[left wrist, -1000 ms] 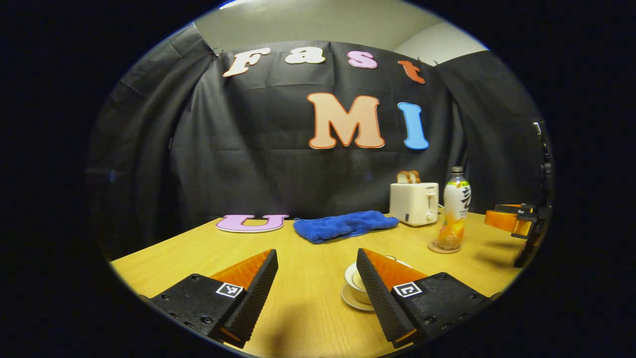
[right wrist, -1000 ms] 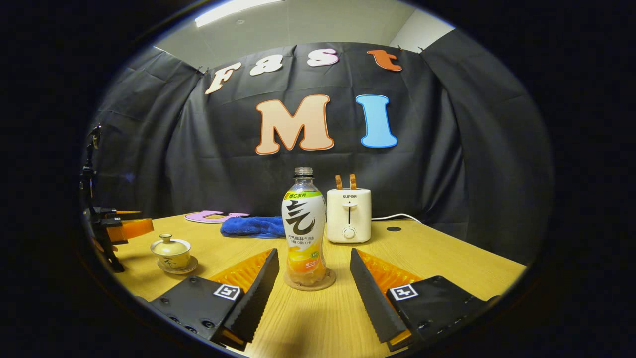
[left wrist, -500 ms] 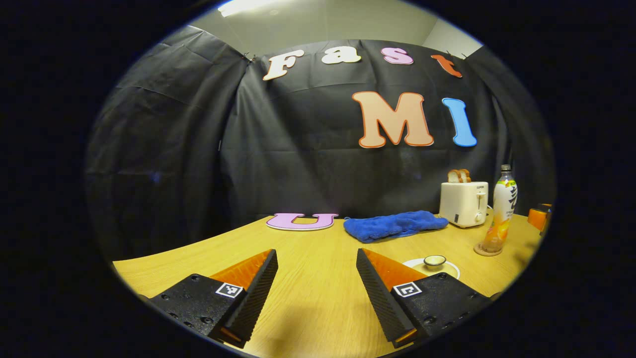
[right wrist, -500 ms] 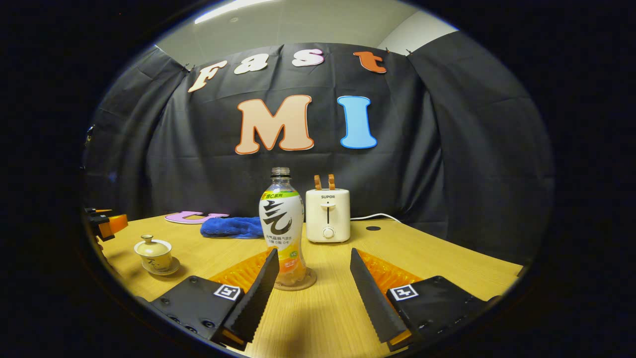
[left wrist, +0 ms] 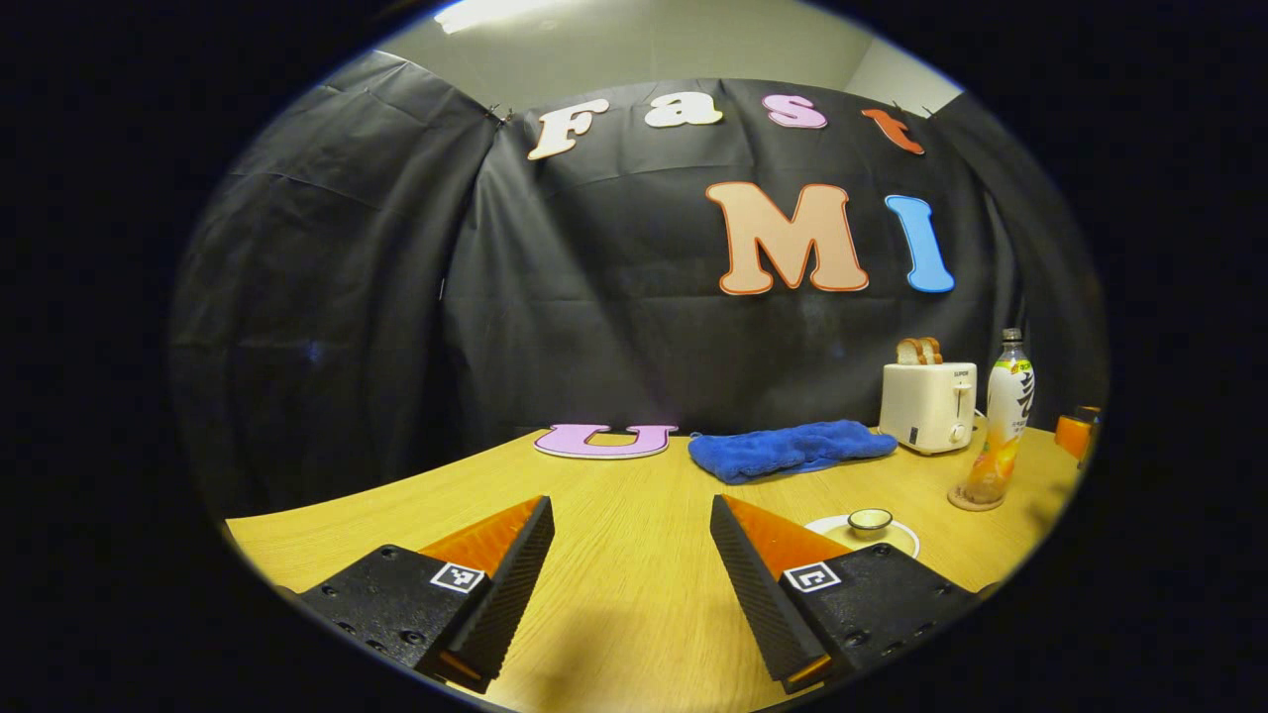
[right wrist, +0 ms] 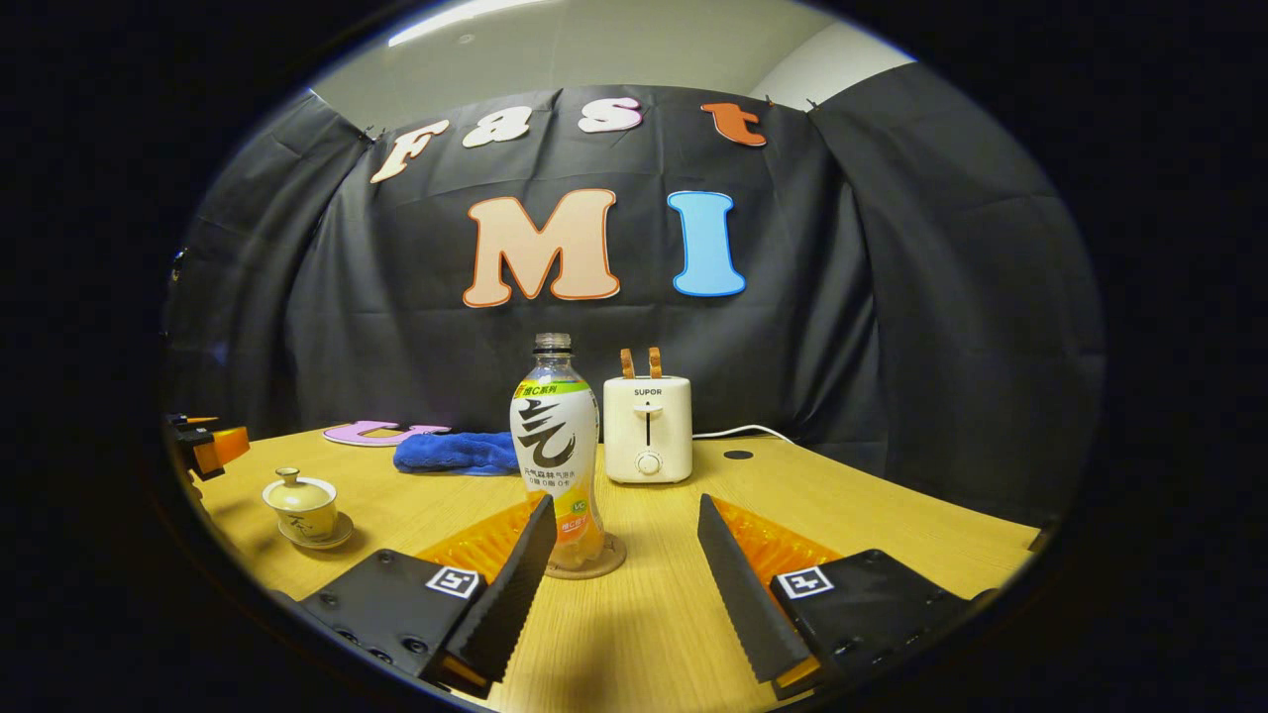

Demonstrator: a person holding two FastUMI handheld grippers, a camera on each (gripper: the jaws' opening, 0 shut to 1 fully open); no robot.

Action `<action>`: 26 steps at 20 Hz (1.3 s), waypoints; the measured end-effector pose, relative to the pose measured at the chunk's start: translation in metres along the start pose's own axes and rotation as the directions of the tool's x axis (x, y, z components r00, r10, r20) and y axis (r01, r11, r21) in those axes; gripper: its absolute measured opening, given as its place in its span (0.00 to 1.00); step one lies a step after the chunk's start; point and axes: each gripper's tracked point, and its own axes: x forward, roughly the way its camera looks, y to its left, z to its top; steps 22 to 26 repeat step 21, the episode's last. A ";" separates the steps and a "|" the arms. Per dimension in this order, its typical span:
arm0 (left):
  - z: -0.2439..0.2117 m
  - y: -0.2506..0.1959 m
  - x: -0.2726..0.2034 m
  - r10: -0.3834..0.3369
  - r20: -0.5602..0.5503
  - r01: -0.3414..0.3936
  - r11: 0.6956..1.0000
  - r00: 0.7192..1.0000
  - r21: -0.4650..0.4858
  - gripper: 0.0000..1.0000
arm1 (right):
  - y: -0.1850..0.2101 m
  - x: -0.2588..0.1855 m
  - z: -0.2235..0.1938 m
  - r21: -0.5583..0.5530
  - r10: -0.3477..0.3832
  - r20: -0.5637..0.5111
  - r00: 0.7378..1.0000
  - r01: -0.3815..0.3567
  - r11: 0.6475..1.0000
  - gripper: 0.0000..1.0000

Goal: Open the teacup lid with one hand, grasp the water bottle and pour water into the teacup with the other hand; after pouring, place the water bottle on the coaster and then close the teacup lid.

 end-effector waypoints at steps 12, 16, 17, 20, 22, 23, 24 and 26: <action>0.001 -0.002 -0.001 -0.015 0.001 0.015 1.000 1.000 -0.002 0.93 | -0.002 0.001 0.000 0.000 -0.007 0.000 1.000 0.007 1.000 0.89; 0.000 -0.003 -0.001 -0.017 0.001 0.017 1.000 1.000 -0.002 0.93 | -0.002 0.001 0.000 0.000 -0.007 0.000 1.000 0.007 1.000 0.96; 0.000 -0.003 -0.001 -0.017 0.001 0.017 1.000 1.000 -0.001 0.93 | -0.002 0.001 0.000 0.000 -0.007 0.000 1.000 0.007 1.000 0.92; 0.000 -0.003 0.000 -0.017 0.001 0.017 1.000 1.000 -0.001 0.93 | -0.002 0.001 0.000 0.000 -0.007 0.000 1.000 0.007 1.000 0.93; 0.000 -0.002 -0.001 -0.017 0.001 0.017 1.000 1.000 -0.001 0.93 | -0.002 0.001 0.000 0.000 -0.006 0.000 1.000 0.006 1.000 0.96; 0.000 -0.002 -0.001 -0.017 0.001 0.017 1.000 1.000 -0.001 0.93 | -0.002 0.001 0.000 0.000 -0.006 0.000 1.000 0.006 1.000 0.96; 0.000 -0.002 -0.001 -0.017 0.001 0.017 1.000 1.000 -0.001 0.93 | -0.002 0.001 0.000 0.000 -0.006 0.000 1.000 0.006 1.000 0.96; 0.000 -0.002 -0.001 -0.017 0.001 0.017 1.000 1.000 -0.001 0.93 | -0.002 0.001 0.000 0.000 -0.006 0.000 1.000 0.006 1.000 0.96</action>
